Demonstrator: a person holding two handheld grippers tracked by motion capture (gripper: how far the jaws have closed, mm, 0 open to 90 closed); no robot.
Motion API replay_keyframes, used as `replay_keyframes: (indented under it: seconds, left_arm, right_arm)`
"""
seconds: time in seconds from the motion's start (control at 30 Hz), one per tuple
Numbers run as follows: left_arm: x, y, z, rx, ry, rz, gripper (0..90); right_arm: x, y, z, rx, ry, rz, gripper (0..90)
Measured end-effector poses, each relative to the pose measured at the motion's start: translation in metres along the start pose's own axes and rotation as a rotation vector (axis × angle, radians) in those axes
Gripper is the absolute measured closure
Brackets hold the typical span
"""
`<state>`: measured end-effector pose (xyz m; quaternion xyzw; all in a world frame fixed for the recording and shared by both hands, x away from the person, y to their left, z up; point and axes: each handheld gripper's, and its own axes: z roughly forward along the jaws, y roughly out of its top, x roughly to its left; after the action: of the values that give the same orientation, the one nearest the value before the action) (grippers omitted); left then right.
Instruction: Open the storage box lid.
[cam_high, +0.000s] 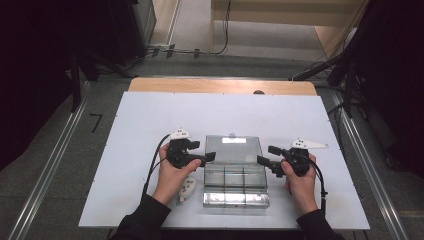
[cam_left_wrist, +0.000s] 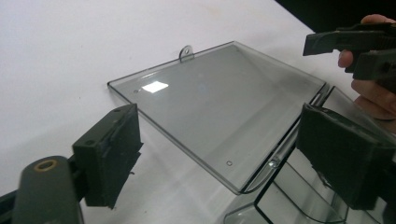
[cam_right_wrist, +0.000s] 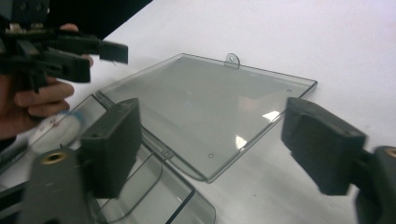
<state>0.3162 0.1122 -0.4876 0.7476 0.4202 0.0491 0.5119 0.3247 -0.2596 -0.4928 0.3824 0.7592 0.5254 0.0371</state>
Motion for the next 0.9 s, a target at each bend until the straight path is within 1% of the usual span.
replay_keyframes:
  seconds: [0.07,0.1,0.17,0.2,0.37,0.4,0.5,0.53,0.57,0.63,0.7,0.77,0.8,0.9]
  left_arm:
    - [-0.001,0.0,-0.002,-0.011,-0.028,0.012,9.1]
    - [-0.002,0.0,-0.003,-0.016,-0.036,0.016,7.6]
    - [-0.004,0.0,-0.005,-0.02,-0.064,0.032,2.9]
    - [-0.005,0.0,-0.007,-0.025,-0.069,0.037,2.0]
    - [-0.009,-0.001,-0.014,-0.041,-0.074,0.062,0.9]
    - [-0.01,-0.001,-0.015,-0.037,-0.073,0.074,0.9]
    - [-0.014,-0.004,-0.017,-0.03,-0.074,0.091,0.7]
    - [-0.014,-0.004,-0.018,-0.026,-0.079,0.094,0.7]
    - [-0.015,-0.005,-0.018,-0.027,-0.08,0.1,0.7]
    - [-0.017,-0.007,-0.02,-0.021,-0.078,0.109,0.6]
    - [-0.018,-0.009,-0.021,-0.019,-0.077,0.109,0.6]
    - [-0.019,-0.01,-0.022,-0.014,-0.083,0.107,0.6]
    - [-0.02,-0.01,-0.023,-0.011,-0.086,0.108,0.6]
    - [-0.021,-0.013,-0.026,-0.004,-0.088,0.115,0.0]
  right_arm:
    - [0.003,-0.001,-0.004,-0.001,-0.036,-0.023,15.5]
    - [0.003,-0.001,-0.006,-0.007,-0.043,-0.033,14.8]
    - [0.005,-0.002,-0.012,-0.014,-0.057,-0.054,11.2]
    - [0.005,-0.003,-0.014,-0.018,-0.057,-0.062,9.5]
    - [0.007,-0.007,-0.028,-0.037,-0.059,-0.102,7.9]
    - [0.008,-0.008,-0.031,-0.04,-0.06,-0.109,7.9]
    - [0.009,-0.009,-0.042,-0.065,-0.058,-0.132,7.9]
    - [0.01,-0.009,-0.045,-0.072,-0.061,-0.139,7.5]
    - [0.01,-0.009,-0.048,-0.077,-0.074,-0.151,7.0]
    - [0.011,-0.01,-0.052,-0.079,-0.084,-0.167,6.4]
    - [0.011,-0.012,-0.057,-0.076,-0.098,-0.174,2.5]
    - [0.011,-0.015,-0.061,-0.072,-0.11,-0.167,0.0]
    - [0.01,-0.016,-0.063,-0.074,-0.133,-0.164,0.0]
    - [0.008,-0.021,-0.069,-0.073,-0.155,-0.157,0.0]
